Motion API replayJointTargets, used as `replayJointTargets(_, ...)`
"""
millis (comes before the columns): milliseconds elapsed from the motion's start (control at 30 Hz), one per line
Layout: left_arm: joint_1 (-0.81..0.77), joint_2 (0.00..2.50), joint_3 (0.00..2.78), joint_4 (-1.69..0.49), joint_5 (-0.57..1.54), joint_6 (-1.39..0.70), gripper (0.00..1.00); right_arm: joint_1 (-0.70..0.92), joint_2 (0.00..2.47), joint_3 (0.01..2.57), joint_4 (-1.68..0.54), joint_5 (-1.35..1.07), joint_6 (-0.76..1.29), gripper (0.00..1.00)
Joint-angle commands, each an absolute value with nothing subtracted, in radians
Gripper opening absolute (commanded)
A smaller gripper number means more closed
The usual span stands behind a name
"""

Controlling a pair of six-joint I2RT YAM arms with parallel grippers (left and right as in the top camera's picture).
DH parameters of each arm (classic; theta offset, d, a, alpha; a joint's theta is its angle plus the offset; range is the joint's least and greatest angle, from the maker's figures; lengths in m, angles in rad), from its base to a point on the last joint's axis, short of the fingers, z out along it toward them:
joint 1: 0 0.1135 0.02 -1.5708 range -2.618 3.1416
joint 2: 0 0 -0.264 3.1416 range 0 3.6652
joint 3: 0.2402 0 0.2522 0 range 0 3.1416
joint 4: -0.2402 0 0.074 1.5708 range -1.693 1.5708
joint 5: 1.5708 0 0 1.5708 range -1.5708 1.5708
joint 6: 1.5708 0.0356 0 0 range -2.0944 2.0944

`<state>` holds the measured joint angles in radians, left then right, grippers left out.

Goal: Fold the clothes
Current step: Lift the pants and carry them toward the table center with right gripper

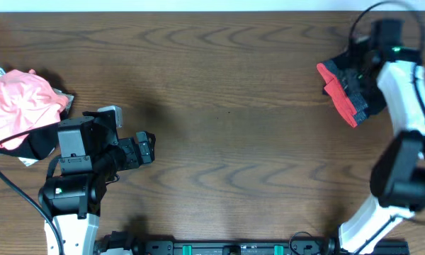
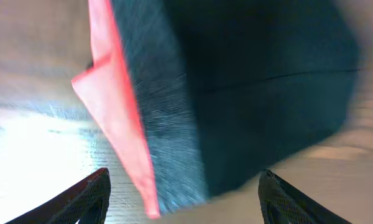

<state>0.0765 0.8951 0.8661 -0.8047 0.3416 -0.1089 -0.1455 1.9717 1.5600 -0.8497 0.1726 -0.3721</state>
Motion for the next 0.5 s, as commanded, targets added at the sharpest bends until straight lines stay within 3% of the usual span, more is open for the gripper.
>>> replayJointTargets(0, 0.072, 0.894, 0.886, -0.806, 0.355, -0.118, 0.98, -0.125, 2.030, 1.556, -0.842, 0.169, -0.405, 0.75)
replayJointTargets(467, 0.072, 0.894, 0.886, -0.805, 0.355, -0.118, 0.98, -0.117, 2.121, 1.556, -0.789, 0.352, -0.292, 0.63)
